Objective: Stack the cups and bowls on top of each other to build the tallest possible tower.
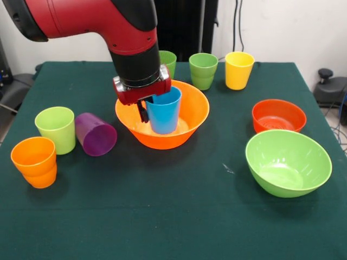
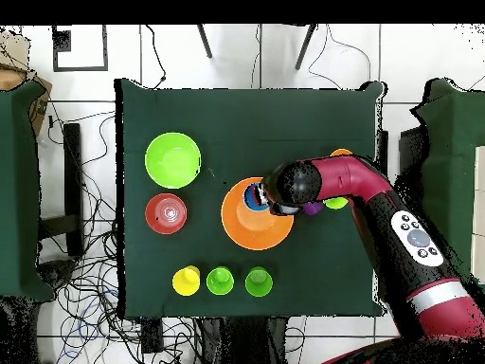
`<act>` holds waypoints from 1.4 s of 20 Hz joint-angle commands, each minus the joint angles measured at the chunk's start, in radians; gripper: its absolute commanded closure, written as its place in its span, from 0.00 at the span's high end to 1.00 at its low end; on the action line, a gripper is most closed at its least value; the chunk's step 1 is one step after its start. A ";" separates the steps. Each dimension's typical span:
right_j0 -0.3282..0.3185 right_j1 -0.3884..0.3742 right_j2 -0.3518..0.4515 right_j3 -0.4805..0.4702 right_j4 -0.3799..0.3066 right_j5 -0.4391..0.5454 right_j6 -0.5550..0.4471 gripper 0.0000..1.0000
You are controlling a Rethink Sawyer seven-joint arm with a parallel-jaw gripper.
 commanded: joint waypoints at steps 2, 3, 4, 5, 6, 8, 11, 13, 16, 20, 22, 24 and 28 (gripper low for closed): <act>0.037 0.003 -0.039 -0.079 -0.151 0.077 -0.384 0.00; 0.041 0.005 -0.045 -0.081 -0.155 0.085 -0.386 0.00; 0.043 0.008 -0.050 -0.082 -0.157 0.092 -0.385 0.00; 0.045 0.011 -0.054 -0.082 -0.159 0.099 -0.385 0.00; 0.049 0.019 -0.058 -0.091 -0.160 0.108 -0.384 0.00; 0.051 0.027 -0.065 -0.097 -0.168 0.119 -0.385 0.00; 0.057 0.045 -0.078 -0.109 -0.177 0.138 -0.384 0.00; 0.063 0.058 -0.086 -0.120 -0.184 0.150 -0.385 0.00; 0.065 0.077 -0.079 -0.133 -0.186 0.129 -0.373 0.00; 0.056 0.087 -0.066 -0.128 -0.174 0.116 -0.365 0.00; 0.050 0.082 -0.065 -0.115 -0.174 0.106 -0.362 0.00; 0.042 0.074 -0.067 -0.097 -0.180 0.090 -0.357 0.00; 0.029 0.060 -0.067 -0.070 -0.183 0.069 -0.344 0.00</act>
